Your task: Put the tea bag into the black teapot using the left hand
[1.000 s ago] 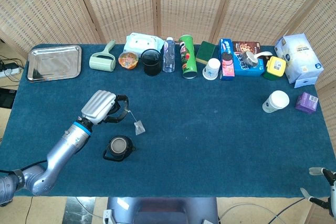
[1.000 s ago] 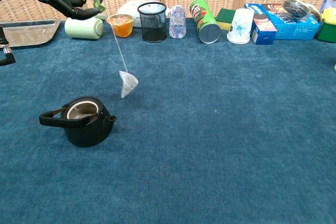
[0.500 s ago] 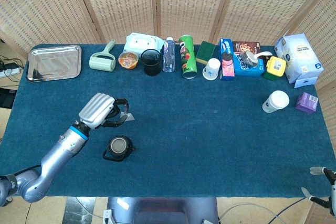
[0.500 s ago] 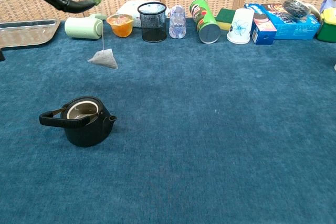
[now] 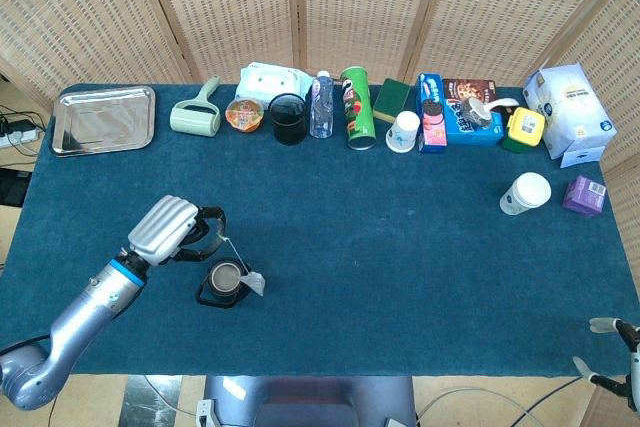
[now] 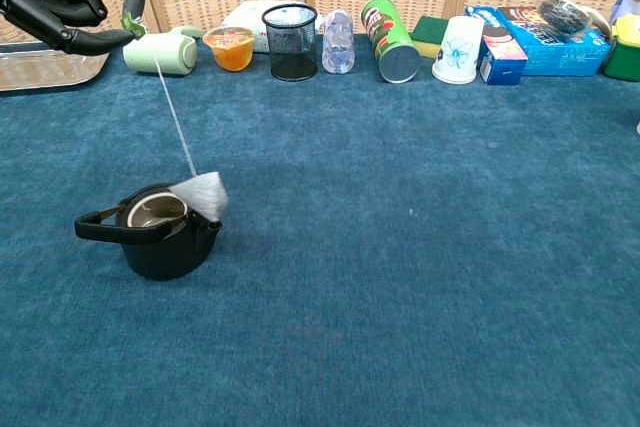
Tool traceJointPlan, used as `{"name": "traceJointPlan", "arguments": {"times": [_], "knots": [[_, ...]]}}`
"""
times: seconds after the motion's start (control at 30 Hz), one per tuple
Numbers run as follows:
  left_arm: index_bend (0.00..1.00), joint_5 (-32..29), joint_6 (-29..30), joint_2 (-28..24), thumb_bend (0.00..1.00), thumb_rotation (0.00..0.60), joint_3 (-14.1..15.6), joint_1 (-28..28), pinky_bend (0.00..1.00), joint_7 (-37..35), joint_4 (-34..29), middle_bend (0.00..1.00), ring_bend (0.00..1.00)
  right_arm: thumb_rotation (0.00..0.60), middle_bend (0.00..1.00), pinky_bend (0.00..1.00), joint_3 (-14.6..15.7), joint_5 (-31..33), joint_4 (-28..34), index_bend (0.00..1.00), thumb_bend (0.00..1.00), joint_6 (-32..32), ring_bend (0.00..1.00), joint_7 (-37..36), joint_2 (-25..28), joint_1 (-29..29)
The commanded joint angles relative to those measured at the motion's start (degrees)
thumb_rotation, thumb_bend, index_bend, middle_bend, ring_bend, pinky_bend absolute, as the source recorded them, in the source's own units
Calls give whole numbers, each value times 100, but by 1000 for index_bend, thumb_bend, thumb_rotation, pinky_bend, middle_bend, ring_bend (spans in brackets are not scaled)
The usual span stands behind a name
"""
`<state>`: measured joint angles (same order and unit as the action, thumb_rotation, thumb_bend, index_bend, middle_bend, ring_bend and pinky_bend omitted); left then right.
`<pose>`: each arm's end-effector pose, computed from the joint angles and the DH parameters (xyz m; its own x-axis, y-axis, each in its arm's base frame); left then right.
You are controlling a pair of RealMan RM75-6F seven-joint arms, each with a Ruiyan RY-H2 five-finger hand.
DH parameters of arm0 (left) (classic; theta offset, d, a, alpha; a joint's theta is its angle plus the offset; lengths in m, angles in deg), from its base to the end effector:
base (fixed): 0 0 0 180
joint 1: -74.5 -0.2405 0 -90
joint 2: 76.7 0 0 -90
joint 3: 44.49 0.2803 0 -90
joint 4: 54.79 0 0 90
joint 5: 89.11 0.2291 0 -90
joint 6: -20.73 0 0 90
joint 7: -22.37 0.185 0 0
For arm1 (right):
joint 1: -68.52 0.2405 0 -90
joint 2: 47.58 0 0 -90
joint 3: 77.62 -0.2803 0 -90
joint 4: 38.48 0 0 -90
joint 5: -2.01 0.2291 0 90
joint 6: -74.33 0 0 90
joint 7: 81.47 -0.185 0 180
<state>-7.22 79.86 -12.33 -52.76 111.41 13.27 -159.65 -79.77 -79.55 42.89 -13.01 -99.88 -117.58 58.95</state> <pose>-0.1381 0.3557 0.0710 0.1877 0.3153 0.9302 0.8865 -0.4622 -0.0222 -0.4250 -0.1224 0.1473 0.1782 0.0103 0.9839 -0.9370 0.3073 0.1665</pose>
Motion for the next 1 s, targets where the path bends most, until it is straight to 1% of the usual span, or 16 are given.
{"name": "traceJointPlan", "arguments": {"times": [0.03, 0.53, 1.0], "knots": [[626, 19, 30, -14, 470, 600, 21, -33, 956, -71, 22, 1000, 1000, 600, 393, 298, -3, 5, 1, 361, 218, -2, 316, 5, -3, -1], [626, 291, 240, -160, 470, 600, 262, -293, 956, -374, -15, 1000, 1000, 600, 393, 300, -15, 44, 15, 362, 217, 13, 316, 24, -7, -7], [626, 366, 301, -87, 471, 600, 396, -433, 956, -548, 75, 1000, 1000, 600, 393, 300, -15, 84, -22, 361, 217, 11, 316, -2, -15, -45]]}}
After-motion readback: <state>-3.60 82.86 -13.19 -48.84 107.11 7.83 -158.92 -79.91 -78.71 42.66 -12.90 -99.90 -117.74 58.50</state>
